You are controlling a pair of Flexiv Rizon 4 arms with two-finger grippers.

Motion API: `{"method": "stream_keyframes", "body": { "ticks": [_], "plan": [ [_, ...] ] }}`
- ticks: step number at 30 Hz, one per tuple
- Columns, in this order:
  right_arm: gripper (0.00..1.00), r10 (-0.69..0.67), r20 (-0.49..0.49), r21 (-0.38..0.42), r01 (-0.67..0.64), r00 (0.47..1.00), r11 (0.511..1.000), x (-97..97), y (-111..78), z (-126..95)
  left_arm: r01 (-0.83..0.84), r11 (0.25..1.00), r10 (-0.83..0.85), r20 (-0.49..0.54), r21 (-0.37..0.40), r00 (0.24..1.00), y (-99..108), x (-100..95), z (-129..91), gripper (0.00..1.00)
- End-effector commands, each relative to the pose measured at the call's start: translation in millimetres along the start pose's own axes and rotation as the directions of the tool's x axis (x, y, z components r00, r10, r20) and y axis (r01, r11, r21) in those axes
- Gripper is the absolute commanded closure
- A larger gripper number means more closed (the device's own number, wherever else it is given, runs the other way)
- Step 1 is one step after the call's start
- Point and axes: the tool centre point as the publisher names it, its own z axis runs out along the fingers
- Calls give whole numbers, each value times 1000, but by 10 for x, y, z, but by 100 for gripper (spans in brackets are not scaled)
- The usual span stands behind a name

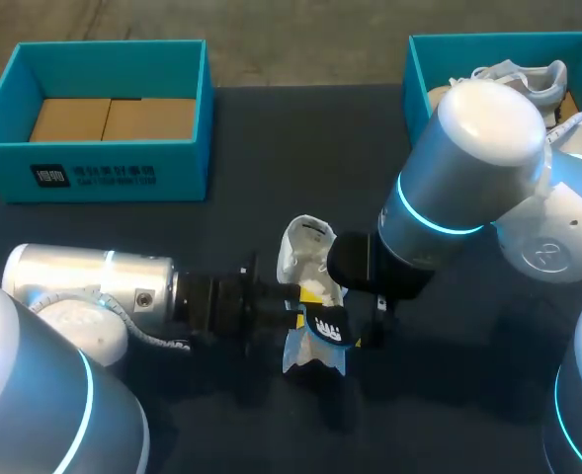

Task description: Take the shoe out of the shoebox, open the shoe tongue, remove and reinsert the insole, then place the shoe into the shoebox

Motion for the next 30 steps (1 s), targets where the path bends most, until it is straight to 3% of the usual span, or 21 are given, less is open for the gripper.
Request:
{"method": "stream_keyframes", "body": {
  "ticks": [1,11,16,30],
  "plan": [
    [0,0,3,1,0,1000,1000,11,-1,9,3,1000,-3,-17,-23,1000,-63,-30,38,79],
    [0,0,3,1,0,1000,1000,11,-1,9,-1,1000,-1,-51,-31,999,-96,-23,51,78],
    [0,0,3,1,0,1000,1000,11,-1,9,-1,999,-1,-74,-33,997,-80,5,53,100],
    [0,0,3,1,0,1000,1000,11,-1,9,18,1000,-18,-69,-12,997,109,15,-7,100]
  ]
}}
